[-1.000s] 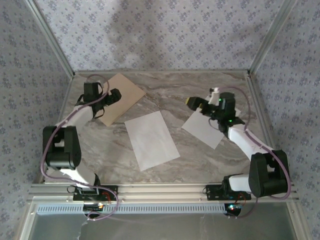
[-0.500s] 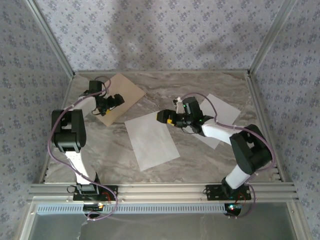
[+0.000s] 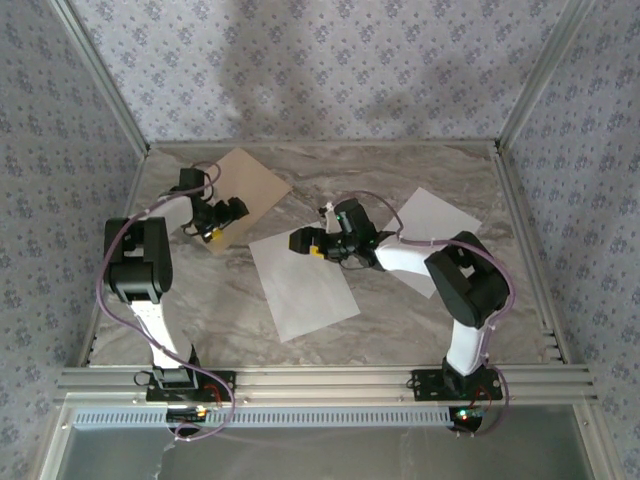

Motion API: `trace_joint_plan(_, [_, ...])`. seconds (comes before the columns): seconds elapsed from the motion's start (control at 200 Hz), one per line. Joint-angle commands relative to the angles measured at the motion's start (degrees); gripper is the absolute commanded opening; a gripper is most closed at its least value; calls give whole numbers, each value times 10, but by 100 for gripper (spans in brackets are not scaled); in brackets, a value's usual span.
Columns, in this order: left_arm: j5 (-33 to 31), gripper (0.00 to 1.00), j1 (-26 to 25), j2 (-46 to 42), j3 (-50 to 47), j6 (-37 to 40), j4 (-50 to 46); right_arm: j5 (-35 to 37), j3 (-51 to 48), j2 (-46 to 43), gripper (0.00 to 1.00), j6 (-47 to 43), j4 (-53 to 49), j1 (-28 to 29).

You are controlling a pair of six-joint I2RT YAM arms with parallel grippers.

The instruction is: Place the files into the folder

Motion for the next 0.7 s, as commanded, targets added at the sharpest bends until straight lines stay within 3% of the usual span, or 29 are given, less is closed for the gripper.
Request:
trace_joint_plan(0.0, [23,93,-8,-7,-27,-12,-43,9,18,13,100,11,5,1])
trace_joint_plan(0.115, [20,92,-14,-18,-22,-2,-60,13,23,12,100,7,-4,2])
trace_joint_plan(0.29, [-34,91,-10,-20,47,24,-123,19,29,12,100,-1,-15,2])
trace_joint_plan(0.525, [-14,88,-32,-17,78,23,-141,33,32,12,100,-18,-37,1])
trace_joint_plan(0.695, [-4,78,-47,-13,72,22,-154,38,33,11,100,-33,-59,-5])
